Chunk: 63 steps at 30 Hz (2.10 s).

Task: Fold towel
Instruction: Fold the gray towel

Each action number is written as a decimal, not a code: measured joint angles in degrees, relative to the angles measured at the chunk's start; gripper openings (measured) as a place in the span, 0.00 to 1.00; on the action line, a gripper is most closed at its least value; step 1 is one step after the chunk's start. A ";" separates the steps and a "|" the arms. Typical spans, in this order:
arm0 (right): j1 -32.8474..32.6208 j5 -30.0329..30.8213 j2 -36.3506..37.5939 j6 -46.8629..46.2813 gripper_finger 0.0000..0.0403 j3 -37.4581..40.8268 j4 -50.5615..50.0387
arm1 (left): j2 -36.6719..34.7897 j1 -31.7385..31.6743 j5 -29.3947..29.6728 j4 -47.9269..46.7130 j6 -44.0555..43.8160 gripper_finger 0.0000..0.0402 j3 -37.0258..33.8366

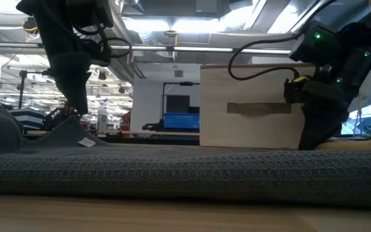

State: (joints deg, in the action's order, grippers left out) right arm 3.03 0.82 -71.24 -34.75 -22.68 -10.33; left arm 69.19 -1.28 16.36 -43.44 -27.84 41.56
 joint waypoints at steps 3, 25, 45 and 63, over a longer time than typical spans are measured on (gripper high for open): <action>0.00 0.05 0.00 0.93 0.13 0.00 0.02 | -0.49 -2.39 -3.29 -0.71 -0.66 0.41 0.44; -0.04 3.09 0.00 5.22 0.03 0.00 -0.04 | -0.35 -19.33 -23.22 1.13 7.28 0.33 -4.92; -0.07 2.14 2.35 9.08 0.01 -7.99 -12.01 | -5.75 -13.98 -17.25 1.63 9.58 0.01 -4.88; -2.24 16.85 3.04 10.44 0.01 -9.73 -18.39 | -13.20 -12.72 -1.49 0.33 8.35 0.01 -4.83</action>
State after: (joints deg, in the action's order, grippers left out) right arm 0.78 17.67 -68.20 -24.31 -32.40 -28.72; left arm 55.98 -14.00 14.87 -43.11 -19.49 36.73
